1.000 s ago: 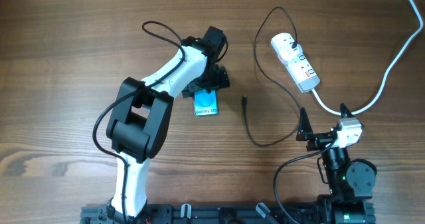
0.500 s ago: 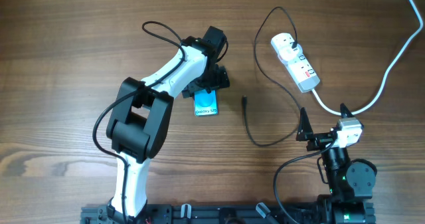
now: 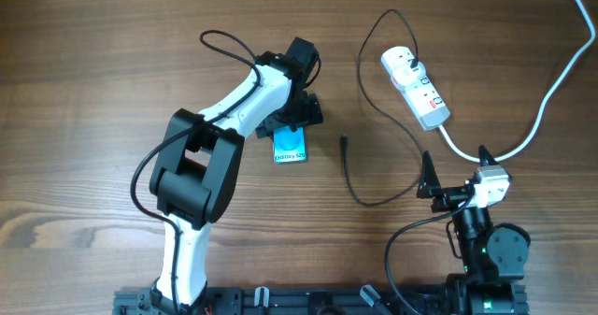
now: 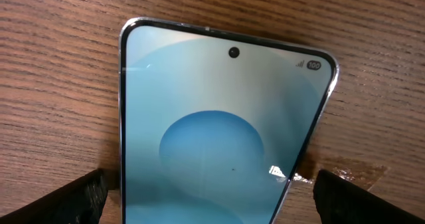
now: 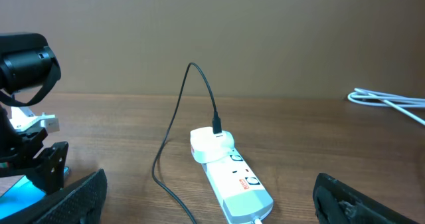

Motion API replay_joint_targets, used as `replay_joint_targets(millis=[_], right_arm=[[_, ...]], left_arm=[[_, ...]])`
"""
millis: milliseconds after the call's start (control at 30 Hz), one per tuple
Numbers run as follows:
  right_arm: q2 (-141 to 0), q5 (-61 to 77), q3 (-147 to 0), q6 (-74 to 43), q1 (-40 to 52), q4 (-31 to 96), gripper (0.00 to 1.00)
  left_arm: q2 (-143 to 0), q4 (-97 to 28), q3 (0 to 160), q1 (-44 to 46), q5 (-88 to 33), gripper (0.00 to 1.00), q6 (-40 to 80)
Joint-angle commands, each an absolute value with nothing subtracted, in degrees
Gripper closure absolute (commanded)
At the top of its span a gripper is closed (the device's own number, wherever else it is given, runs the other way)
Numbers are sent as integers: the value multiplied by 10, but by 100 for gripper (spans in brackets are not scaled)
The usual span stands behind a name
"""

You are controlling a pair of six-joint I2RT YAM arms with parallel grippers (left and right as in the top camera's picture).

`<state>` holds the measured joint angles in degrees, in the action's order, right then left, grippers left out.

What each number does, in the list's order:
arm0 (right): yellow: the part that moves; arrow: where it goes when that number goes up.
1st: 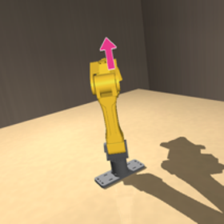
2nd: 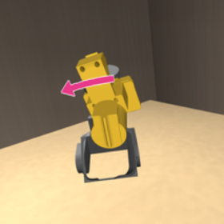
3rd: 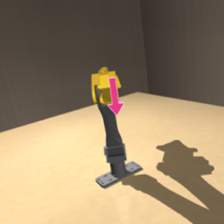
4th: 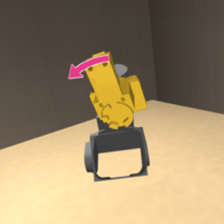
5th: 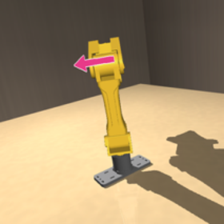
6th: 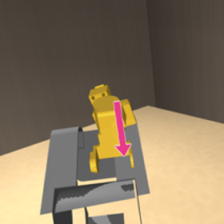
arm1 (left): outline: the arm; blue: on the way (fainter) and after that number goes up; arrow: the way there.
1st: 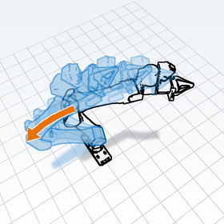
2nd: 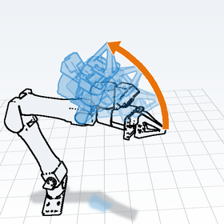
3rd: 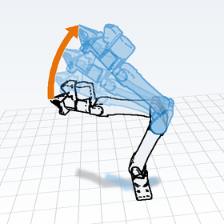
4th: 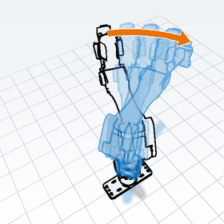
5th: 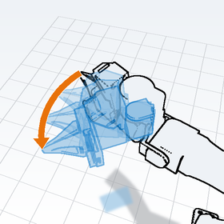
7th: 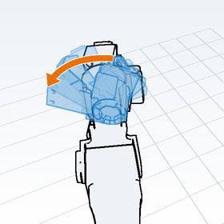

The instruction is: Plug charger to phone and switch on socket

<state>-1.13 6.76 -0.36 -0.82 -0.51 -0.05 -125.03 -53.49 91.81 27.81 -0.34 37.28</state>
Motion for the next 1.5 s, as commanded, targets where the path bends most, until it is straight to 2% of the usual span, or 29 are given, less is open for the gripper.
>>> replay_joint_targets(millis=[0,1467], right_arm=[[-8,58,-3,-15,-2,-3,0],[-8,58,-3,-15,-2,-3,0]], left_arm=[[-1258,-535,904,282,15,0,382],[-1258,-551,902,284,-2,0,321]])
